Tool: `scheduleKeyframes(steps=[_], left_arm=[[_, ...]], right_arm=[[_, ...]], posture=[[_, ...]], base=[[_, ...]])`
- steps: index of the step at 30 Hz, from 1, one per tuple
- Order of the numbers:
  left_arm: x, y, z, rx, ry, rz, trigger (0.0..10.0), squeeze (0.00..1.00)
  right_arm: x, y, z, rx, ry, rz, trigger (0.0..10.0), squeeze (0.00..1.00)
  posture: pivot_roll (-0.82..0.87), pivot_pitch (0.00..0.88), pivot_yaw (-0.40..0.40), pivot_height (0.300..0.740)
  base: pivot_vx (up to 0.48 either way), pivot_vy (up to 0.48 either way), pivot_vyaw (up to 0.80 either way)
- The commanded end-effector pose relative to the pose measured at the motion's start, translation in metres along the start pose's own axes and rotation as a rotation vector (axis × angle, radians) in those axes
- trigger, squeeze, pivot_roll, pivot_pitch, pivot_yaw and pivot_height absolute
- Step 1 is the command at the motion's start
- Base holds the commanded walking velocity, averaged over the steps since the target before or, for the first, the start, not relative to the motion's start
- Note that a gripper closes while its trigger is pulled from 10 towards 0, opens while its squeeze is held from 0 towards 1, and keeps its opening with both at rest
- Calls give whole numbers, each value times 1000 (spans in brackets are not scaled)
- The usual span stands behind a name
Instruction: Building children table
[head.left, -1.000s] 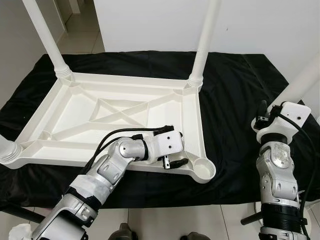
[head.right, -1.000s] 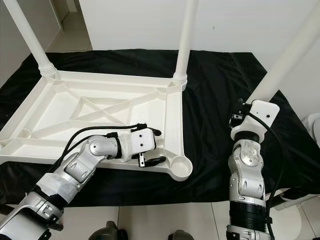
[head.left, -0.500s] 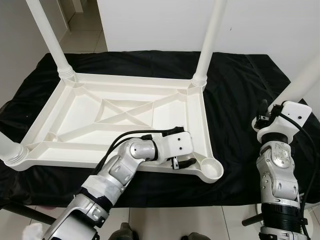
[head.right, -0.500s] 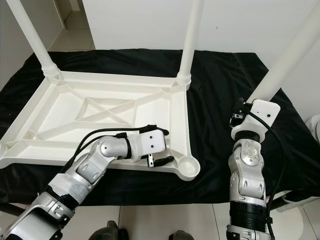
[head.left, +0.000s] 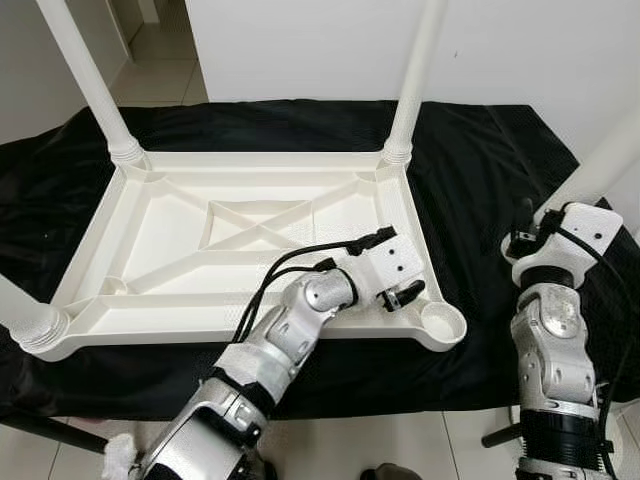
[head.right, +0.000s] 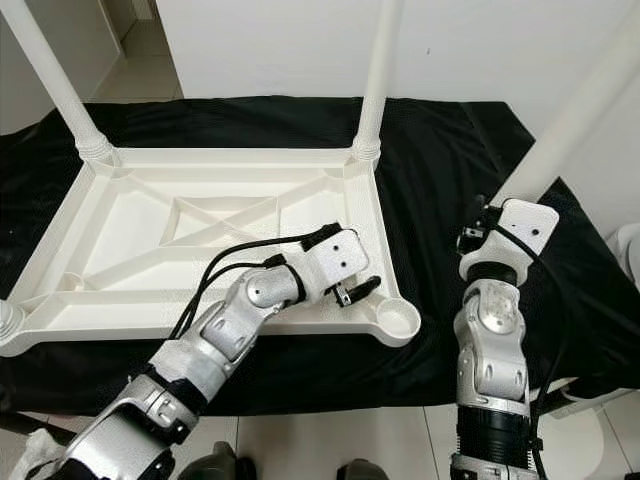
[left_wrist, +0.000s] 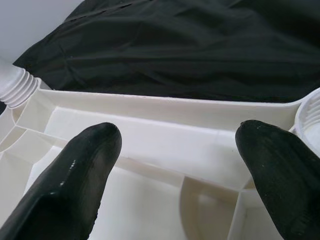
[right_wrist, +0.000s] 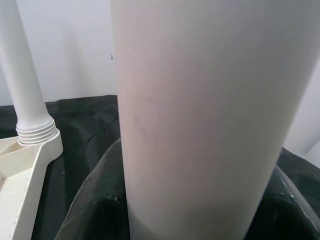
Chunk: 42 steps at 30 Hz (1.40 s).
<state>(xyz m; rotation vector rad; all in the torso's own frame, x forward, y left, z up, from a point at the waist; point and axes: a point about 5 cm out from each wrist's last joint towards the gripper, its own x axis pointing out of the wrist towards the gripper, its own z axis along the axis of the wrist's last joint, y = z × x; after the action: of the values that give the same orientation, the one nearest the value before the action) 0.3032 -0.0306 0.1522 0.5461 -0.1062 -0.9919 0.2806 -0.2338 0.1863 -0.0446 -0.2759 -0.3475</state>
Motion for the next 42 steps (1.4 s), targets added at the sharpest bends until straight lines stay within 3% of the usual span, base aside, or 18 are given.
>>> scheduleKeyframes(steps=[1,4,11,12,15,20,22,24,27,29,42], left_arm=[[0,10,-3,14,19,176,10000,0],[0,9,-4,9,14,129,10000,0],[-10,11,7,-126,-123,-10,10000,0],[-10,11,7,-126,-123,-10,10000,0],[-34,7,11,-68,-243,-224,10000,0],[-44,4,7,-47,-242,-309,10000,0],[-53,3,-3,4,-187,-374,10000,0],[-53,3,-3,4,-187,-374,10000,0],[-47,8,-20,122,-38,-285,10000,0],[-44,9,-23,137,-6,-259,10000,0],[-25,17,-24,115,88,-93,10000,0]], right_arm=[[-1,1,2,3,-4,10,10000,0],[-2,1,1,3,-2,10,10000,0],[-4,0,1,1,1,9,10000,0],[-4,0,1,1,1,9,10000,0],[-4,1,0,2,5,17,10000,0],[-4,2,0,0,6,27,10000,0],[-4,3,0,-6,8,37,10000,0],[-4,3,0,-6,8,37,10000,0],[-3,3,0,-10,10,48,10000,0],[-3,4,0,-10,10,51,10000,0],[-2,1,2,-24,5,46,10000,0]], posture=[[-43,29,23,740],[-47,29,27,740],[-46,28,27,740],[-46,28,27,740],[-40,25,21,740],[-35,20,15,740],[-33,18,9,740],[-33,18,9,740],[-32,12,1,740],[-33,11,1,740],[-46,22,6,740]], base=[[0,0,0],[0,0,0],[0,0,0],[0,0,0],[0,0,0],[0,0,0],[0,0,0],[0,0,0],[0,0,0],[0,0,0],[0,0,0]])
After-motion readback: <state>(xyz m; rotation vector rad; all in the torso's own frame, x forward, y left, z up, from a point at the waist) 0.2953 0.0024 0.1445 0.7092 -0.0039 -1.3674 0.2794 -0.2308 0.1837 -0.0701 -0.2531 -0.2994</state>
